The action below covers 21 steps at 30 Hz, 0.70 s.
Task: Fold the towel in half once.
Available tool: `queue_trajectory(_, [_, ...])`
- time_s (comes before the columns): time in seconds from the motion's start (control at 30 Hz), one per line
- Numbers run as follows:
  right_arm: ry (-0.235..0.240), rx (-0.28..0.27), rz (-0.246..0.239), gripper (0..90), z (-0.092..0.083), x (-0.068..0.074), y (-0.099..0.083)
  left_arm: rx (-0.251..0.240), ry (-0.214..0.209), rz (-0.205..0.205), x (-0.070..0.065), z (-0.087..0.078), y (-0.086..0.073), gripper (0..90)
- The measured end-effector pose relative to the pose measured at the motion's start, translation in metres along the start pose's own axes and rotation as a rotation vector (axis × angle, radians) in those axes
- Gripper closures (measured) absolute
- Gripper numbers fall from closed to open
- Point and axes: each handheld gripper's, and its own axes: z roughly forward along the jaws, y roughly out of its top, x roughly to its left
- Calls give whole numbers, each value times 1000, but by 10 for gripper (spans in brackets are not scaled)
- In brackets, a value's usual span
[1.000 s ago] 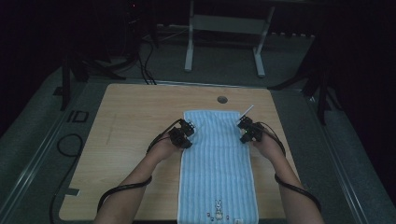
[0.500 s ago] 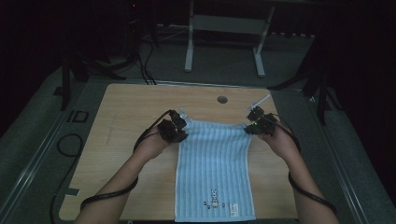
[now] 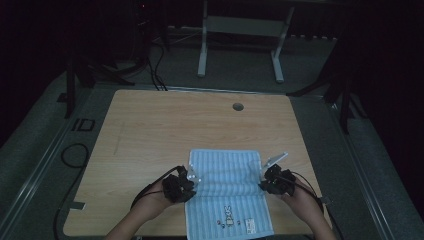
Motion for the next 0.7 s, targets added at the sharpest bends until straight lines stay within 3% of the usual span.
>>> queue_trajectory(0.13, [14,25,16,858,14,1,-7,43,-13,1,-1,13,-6,788])
queue_trajectory(0.27, [6,50,9,852,24,1,-5,40,-20,-7,4,17,-5,789])
queue_trajectory(0.43, [-14,49,34,845,25,-8,-3,40,-1,-8,17,25,9,787])
queue_trajectory(0.7, [-31,47,86,831,23,-27,-7,35,-8,-25,31,37,32,757])
